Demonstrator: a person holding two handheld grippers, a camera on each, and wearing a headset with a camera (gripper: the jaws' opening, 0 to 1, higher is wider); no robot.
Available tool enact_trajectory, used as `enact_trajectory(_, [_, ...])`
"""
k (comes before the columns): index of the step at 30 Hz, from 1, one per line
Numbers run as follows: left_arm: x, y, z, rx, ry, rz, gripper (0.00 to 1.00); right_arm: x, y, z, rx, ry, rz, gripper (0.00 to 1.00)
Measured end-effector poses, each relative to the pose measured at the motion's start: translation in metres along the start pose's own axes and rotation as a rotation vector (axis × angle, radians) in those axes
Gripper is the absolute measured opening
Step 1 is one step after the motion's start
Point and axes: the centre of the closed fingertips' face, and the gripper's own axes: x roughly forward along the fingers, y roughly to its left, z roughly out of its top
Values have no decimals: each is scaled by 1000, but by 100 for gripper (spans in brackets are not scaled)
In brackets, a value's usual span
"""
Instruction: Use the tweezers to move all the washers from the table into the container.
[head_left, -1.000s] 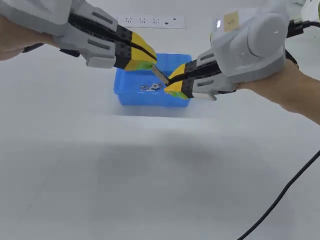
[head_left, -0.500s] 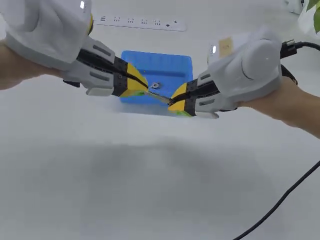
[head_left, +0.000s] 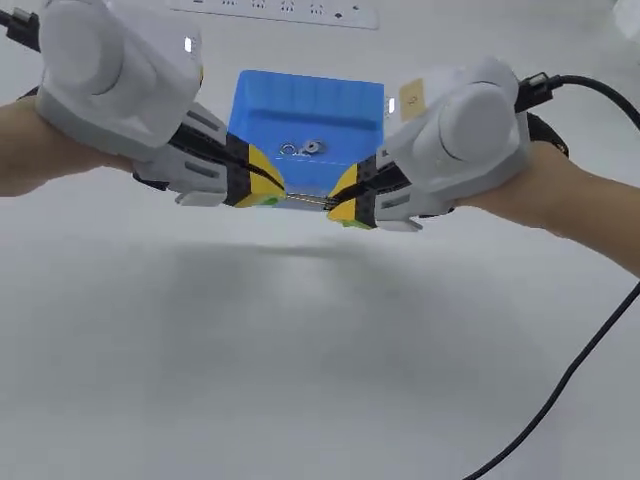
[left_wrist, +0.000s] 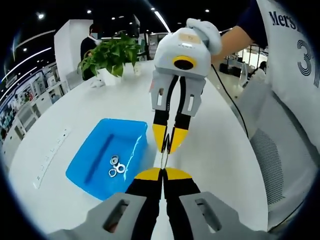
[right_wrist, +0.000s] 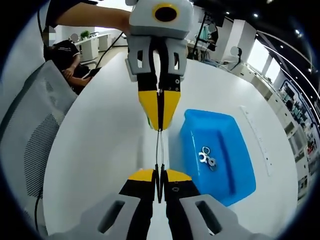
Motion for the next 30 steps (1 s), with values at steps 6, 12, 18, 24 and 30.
enact_trajectory(6, [13, -5, -15, -33, 20, -25, 5, 7, 5, -9, -3, 23, 21, 7])
enact_trajectory(12, [22, -5, -24, -52, 31, -30, 5, 12, 7, -15, -10, 44, 32, 7])
enact_trajectory(18, [25, -1, -30, -81, 37, -14, 5, 16, 12, -20, -21, 62, 40, 8])
enact_trajectory(24, [25, 2, -39, -84, 68, 1, 5, 15, 9, -24, -29, 80, 17, 9])
enact_trajectory(30, [20, 1, -38, -90, 69, 13, 6, 16, 9, -26, -18, 85, 24, 11])
